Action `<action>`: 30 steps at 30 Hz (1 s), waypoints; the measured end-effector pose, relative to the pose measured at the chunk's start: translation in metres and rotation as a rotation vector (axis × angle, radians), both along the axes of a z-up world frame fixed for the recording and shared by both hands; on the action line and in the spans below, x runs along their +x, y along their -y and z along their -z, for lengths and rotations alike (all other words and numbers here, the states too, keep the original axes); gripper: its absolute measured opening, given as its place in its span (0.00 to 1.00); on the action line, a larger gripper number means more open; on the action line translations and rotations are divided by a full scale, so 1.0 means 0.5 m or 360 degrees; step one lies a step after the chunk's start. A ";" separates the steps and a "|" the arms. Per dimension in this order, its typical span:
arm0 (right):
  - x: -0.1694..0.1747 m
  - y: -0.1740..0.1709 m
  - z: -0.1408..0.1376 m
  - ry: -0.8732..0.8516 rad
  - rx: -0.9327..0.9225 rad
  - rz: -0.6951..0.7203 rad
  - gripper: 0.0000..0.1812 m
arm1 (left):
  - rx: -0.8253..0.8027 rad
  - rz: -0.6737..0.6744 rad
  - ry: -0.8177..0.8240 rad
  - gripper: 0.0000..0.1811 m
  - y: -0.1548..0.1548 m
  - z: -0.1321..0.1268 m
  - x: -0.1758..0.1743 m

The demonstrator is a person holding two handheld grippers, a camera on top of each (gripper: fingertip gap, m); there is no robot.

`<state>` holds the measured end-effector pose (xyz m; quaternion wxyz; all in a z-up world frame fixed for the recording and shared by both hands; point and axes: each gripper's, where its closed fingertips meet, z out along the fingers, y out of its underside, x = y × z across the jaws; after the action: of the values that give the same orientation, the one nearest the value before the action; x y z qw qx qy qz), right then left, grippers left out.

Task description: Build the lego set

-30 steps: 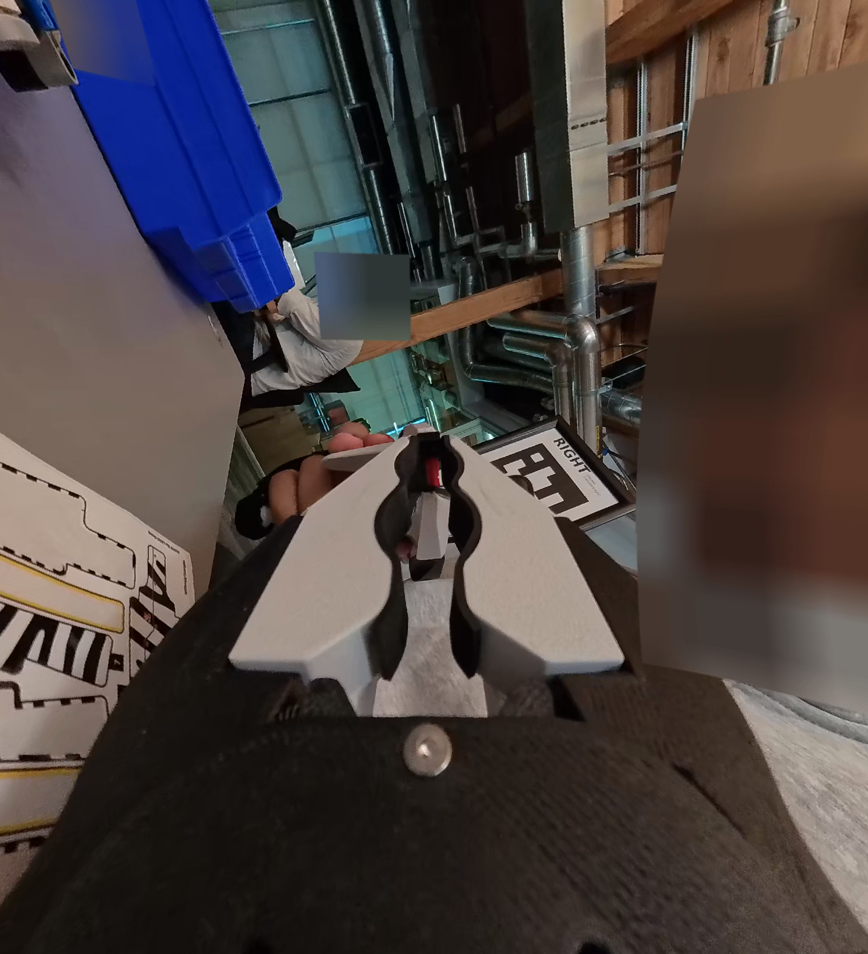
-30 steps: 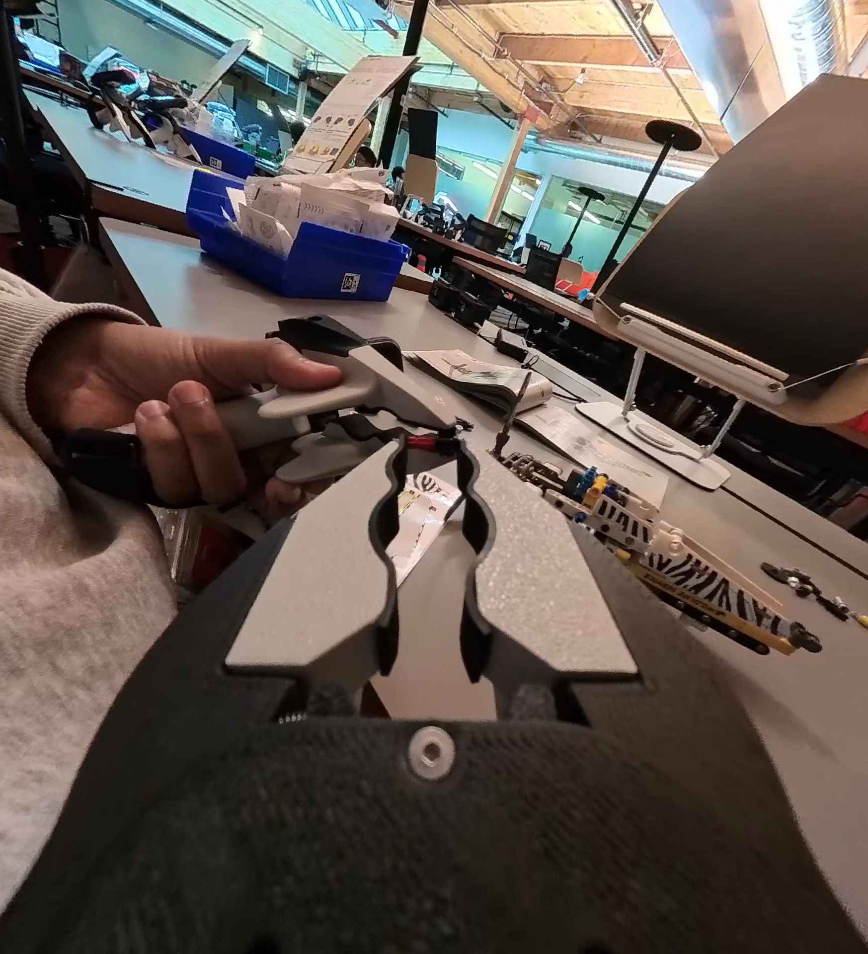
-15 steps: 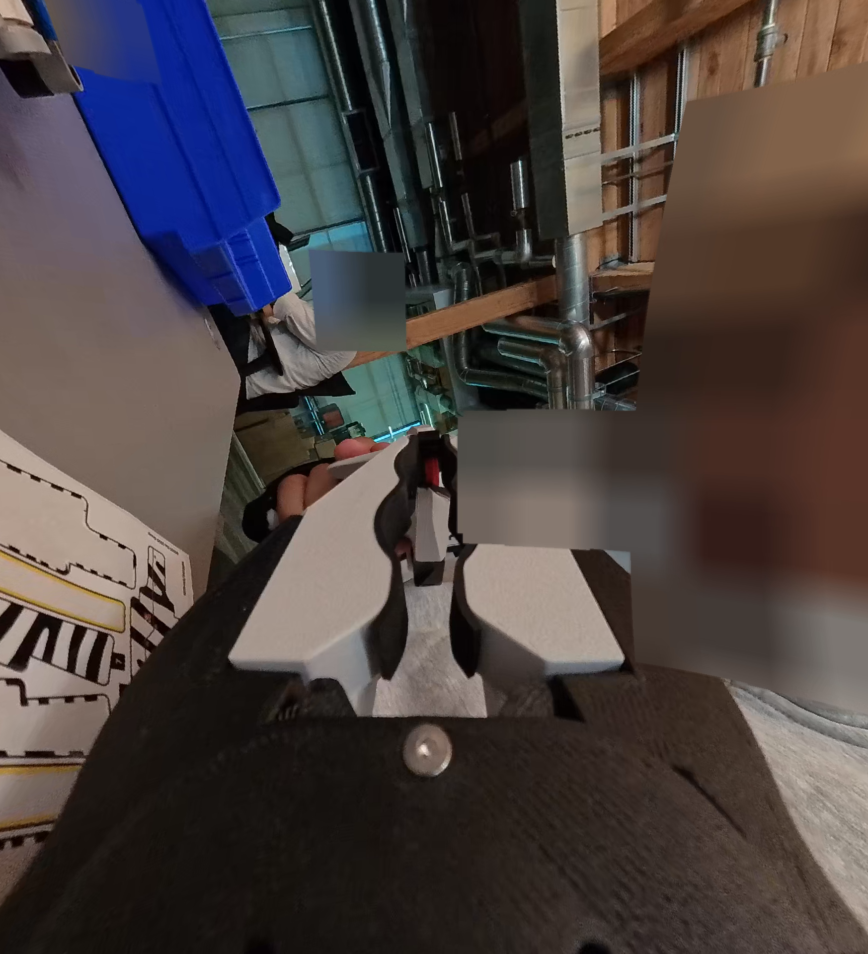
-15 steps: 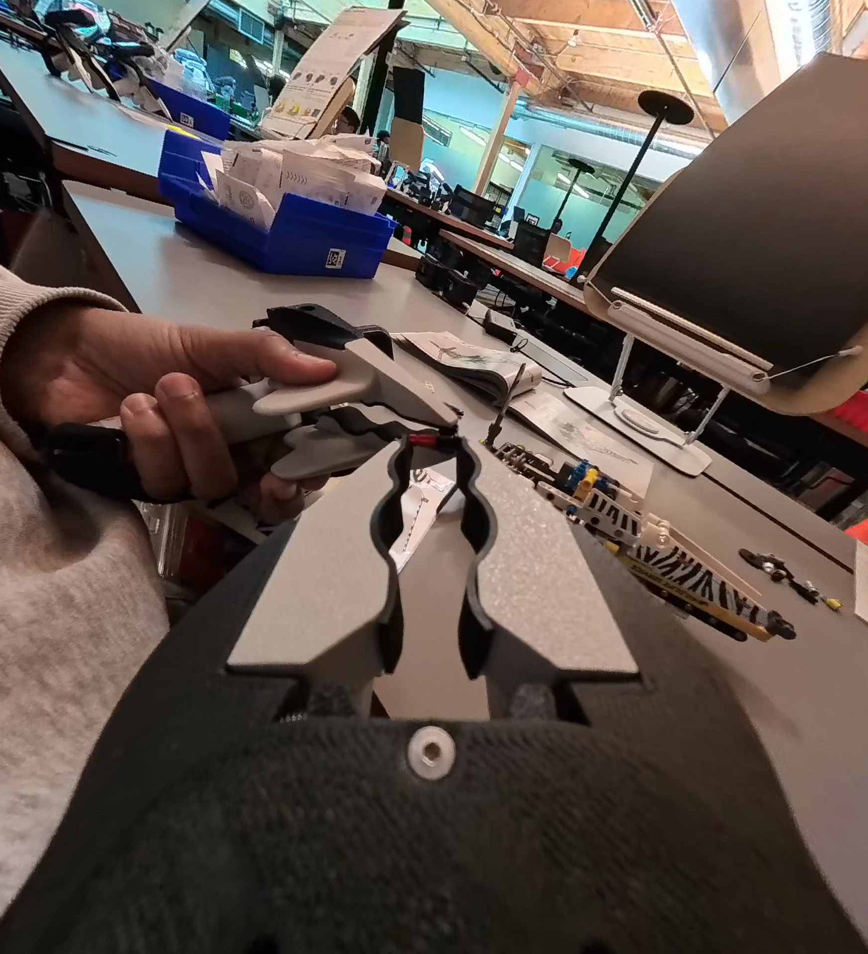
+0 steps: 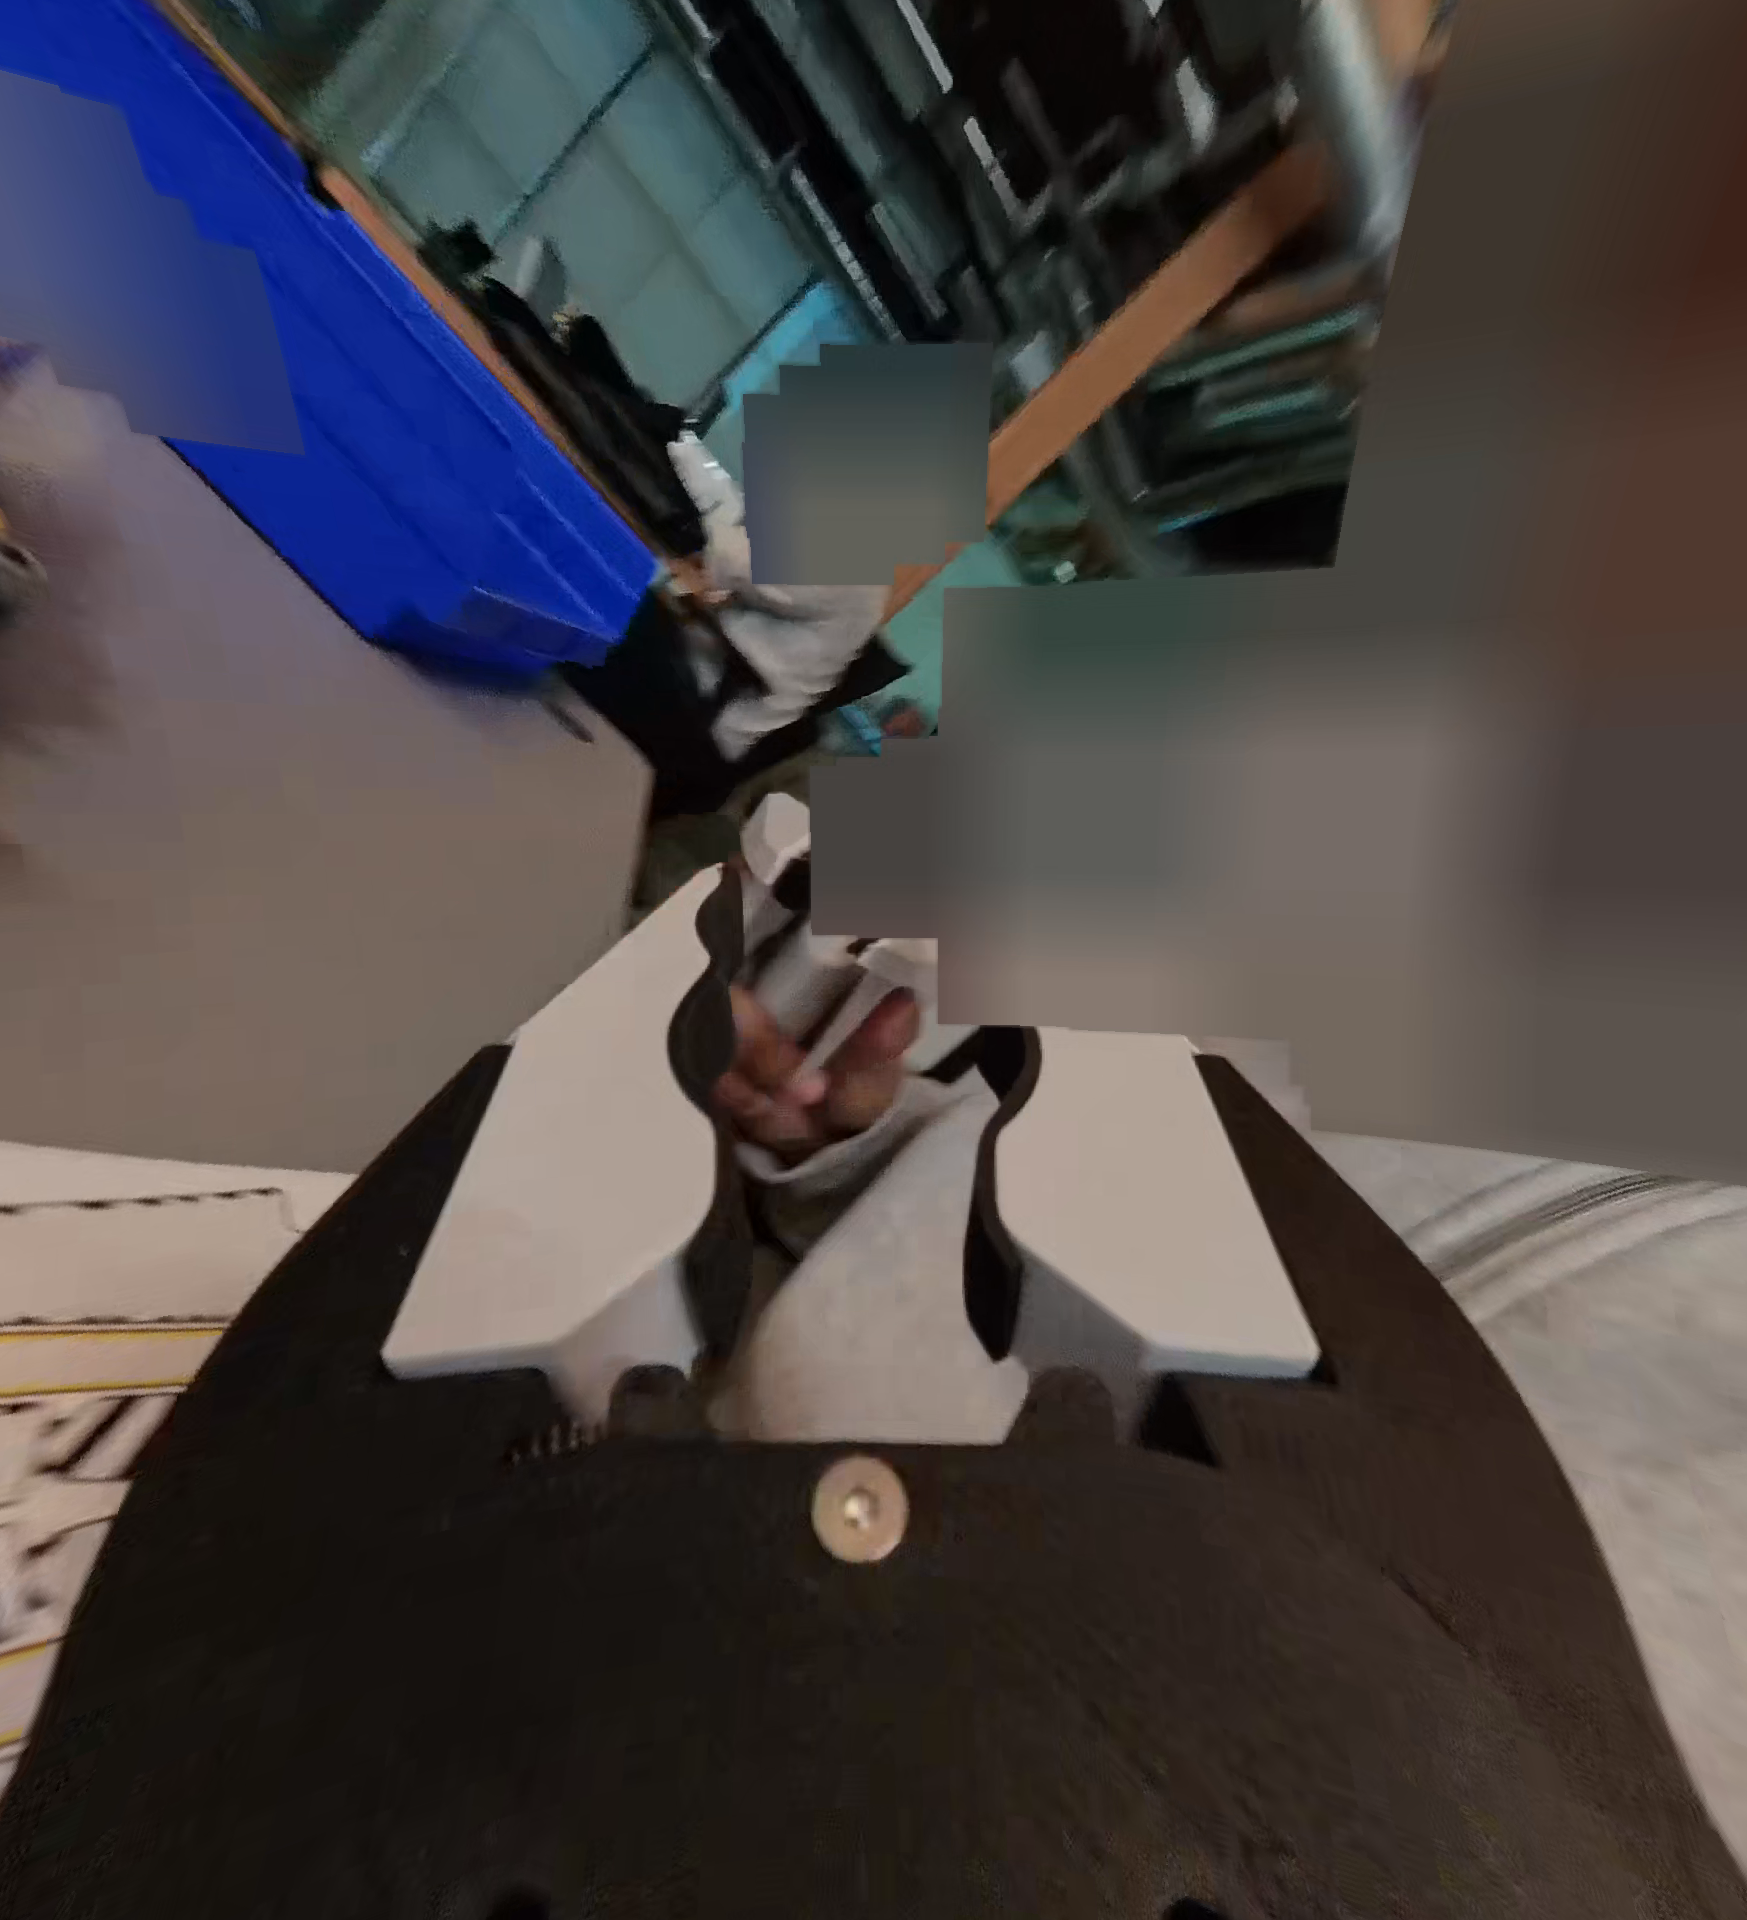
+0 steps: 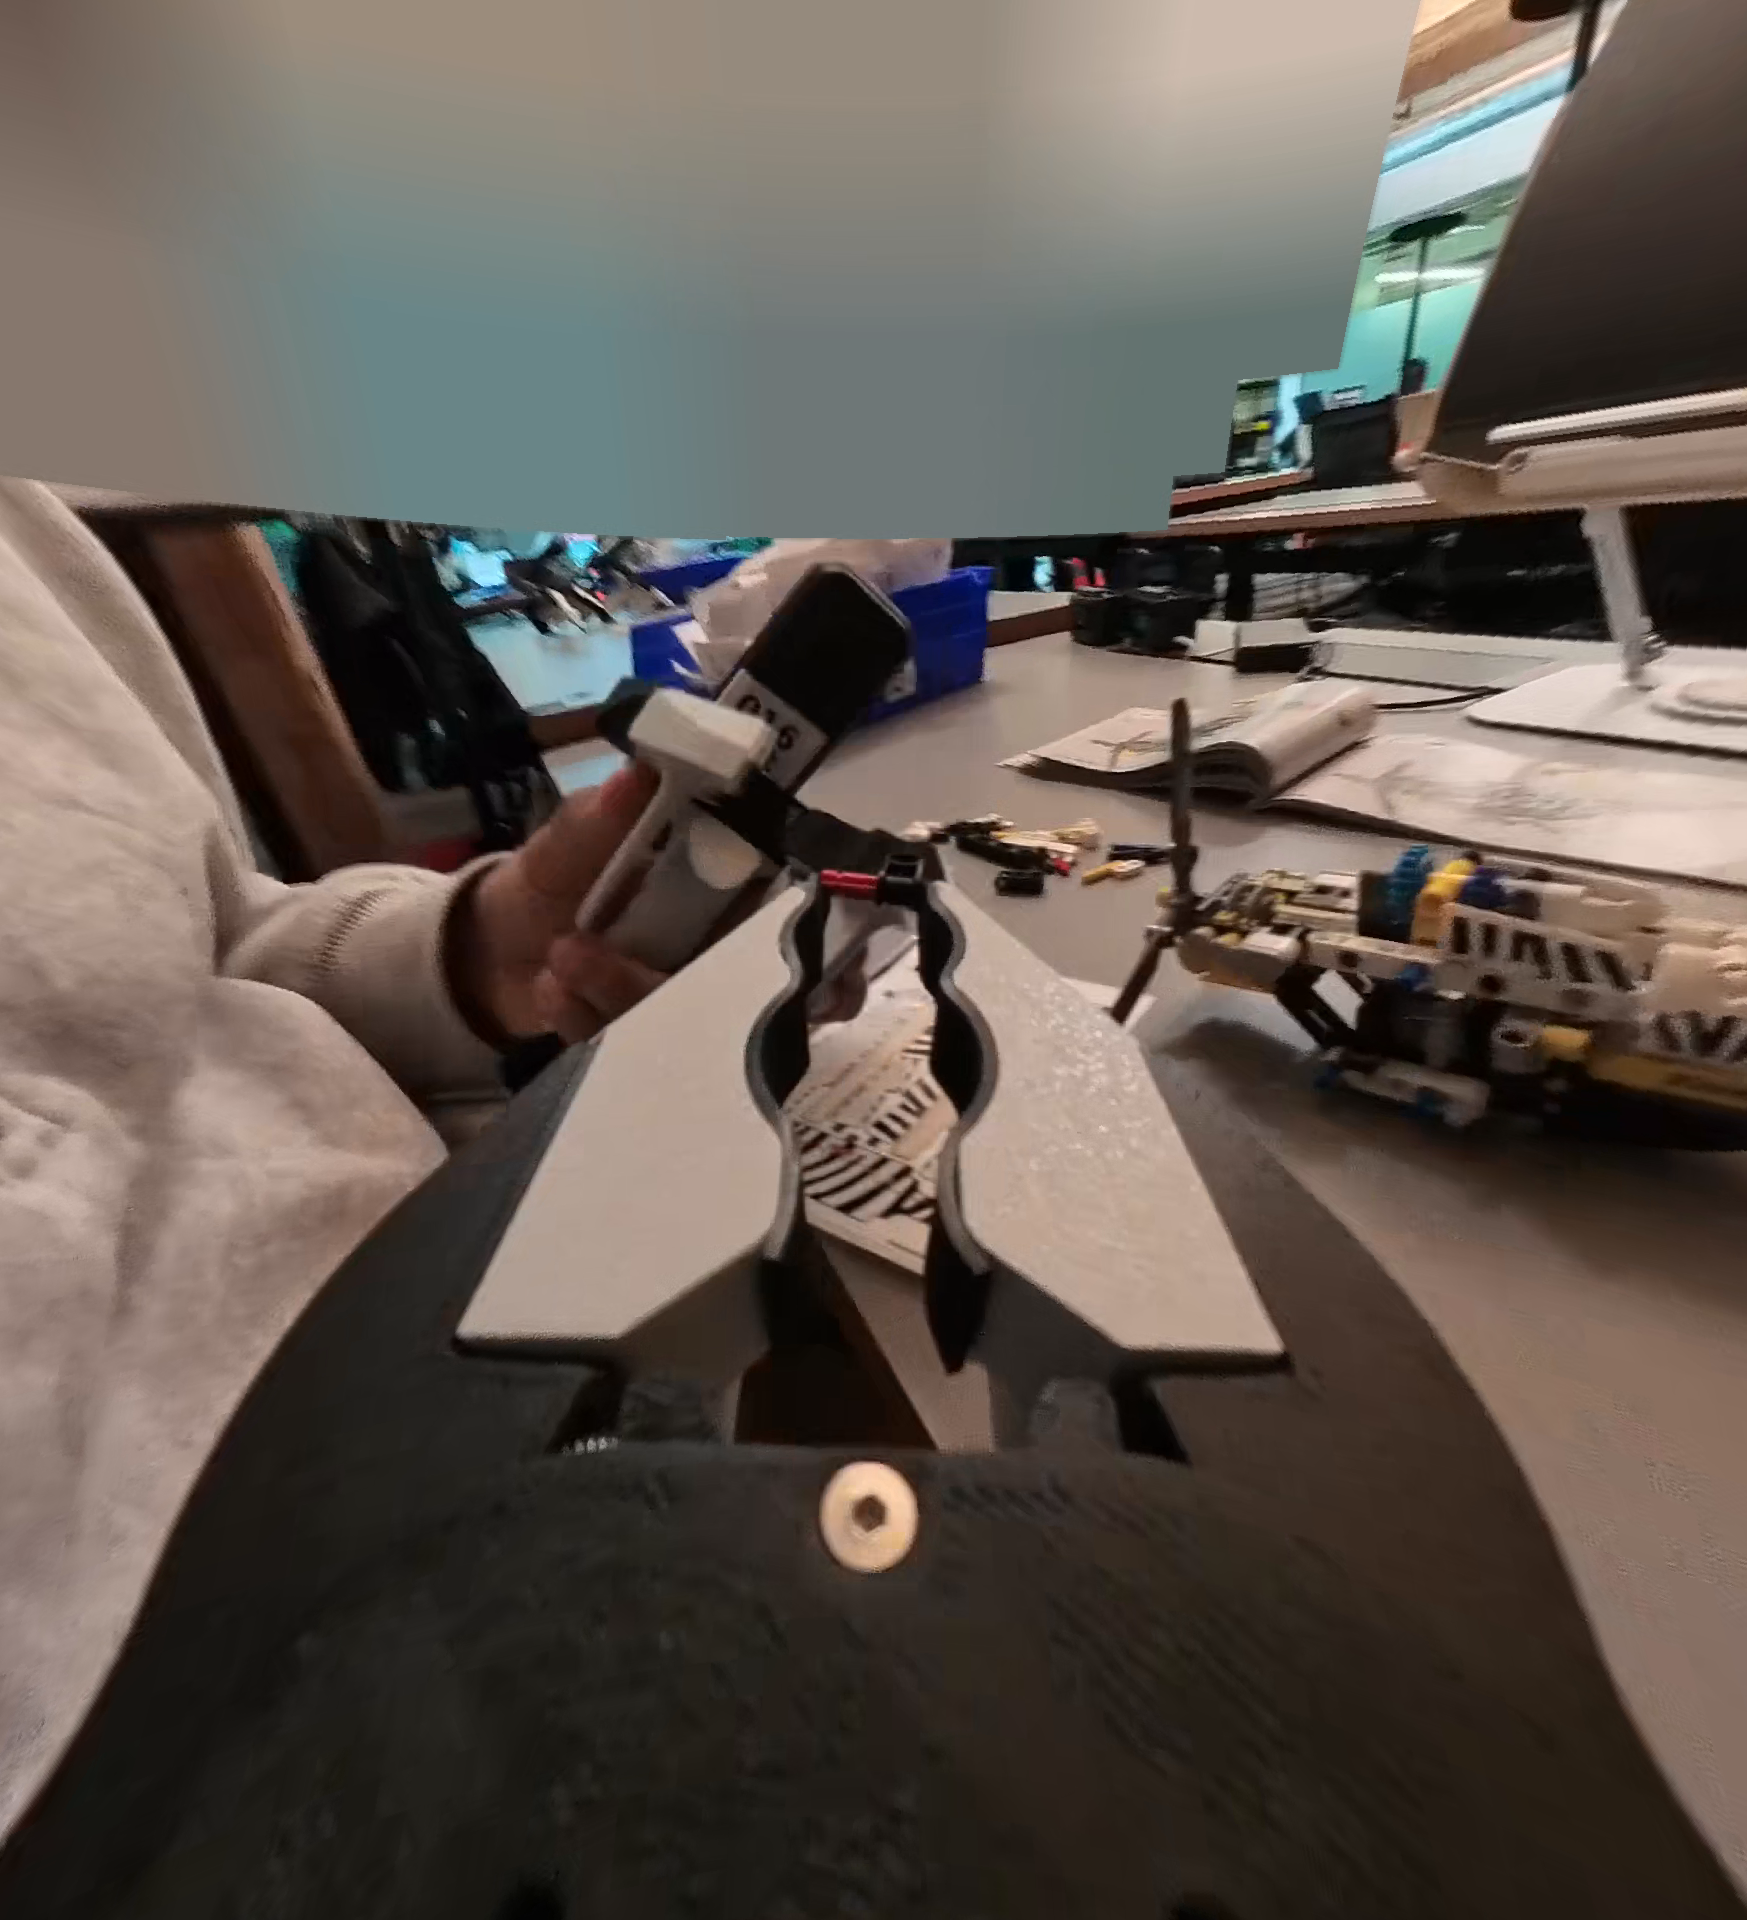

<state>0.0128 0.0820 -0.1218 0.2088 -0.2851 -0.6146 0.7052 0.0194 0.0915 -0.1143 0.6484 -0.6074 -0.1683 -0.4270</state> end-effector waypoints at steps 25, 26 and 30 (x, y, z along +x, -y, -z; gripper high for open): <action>0.026 0.040 0.008 0.0790 -0.0920 -0.0827 0.09 | -0.0063 -0.0353 -0.1711 0.05 0.039 0.034 0.020; 0.027 0.040 0.008 0.0828 -0.0957 -0.0859 0.09 | -0.0088 -0.0355 -0.1756 0.05 0.038 0.039 0.020; 0.033 0.046 0.015 0.0900 -0.0962 -0.0906 0.09 | -0.0126 -0.0324 -0.1842 0.04 0.039 0.049 0.025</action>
<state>0.0293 0.0589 -0.1292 -0.2585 -0.3339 -0.4688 0.7758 0.0318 0.0719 -0.1390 0.6494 -0.7462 0.1398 0.0449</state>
